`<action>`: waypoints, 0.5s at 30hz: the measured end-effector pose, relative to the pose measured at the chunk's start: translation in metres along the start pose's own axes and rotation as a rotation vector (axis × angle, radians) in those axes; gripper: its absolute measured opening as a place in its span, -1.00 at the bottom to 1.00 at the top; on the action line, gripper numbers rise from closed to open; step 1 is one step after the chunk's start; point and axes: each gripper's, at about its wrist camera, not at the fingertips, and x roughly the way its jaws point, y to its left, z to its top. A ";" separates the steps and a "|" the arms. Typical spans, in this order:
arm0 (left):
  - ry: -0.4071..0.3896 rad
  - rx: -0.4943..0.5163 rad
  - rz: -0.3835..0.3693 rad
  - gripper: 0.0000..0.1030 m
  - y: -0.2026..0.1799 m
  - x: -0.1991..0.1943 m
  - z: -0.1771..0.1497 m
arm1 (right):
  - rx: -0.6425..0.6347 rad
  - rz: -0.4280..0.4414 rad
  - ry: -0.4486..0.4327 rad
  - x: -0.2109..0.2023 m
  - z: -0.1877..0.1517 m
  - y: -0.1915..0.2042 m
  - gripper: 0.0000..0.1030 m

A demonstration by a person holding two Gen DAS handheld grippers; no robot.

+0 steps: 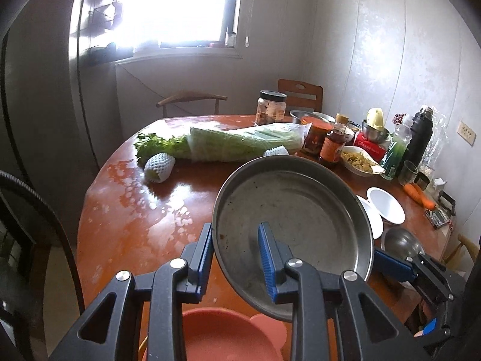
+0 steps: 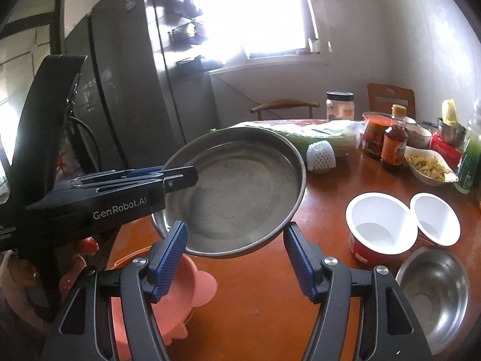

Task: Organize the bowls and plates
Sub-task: 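Lift the steel tray with the left tool toward the stacked plates, then lower the held steel tray onto the orange plate stack with the left tool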

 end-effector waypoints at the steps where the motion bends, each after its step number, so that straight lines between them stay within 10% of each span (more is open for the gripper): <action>1: 0.000 -0.003 0.005 -0.44 0.002 -0.004 -0.003 | -0.003 0.004 0.001 -0.002 -0.001 0.002 0.32; 15: 0.007 -0.059 0.069 -0.43 0.028 -0.048 -0.040 | -0.093 0.098 0.022 -0.023 -0.013 0.045 0.32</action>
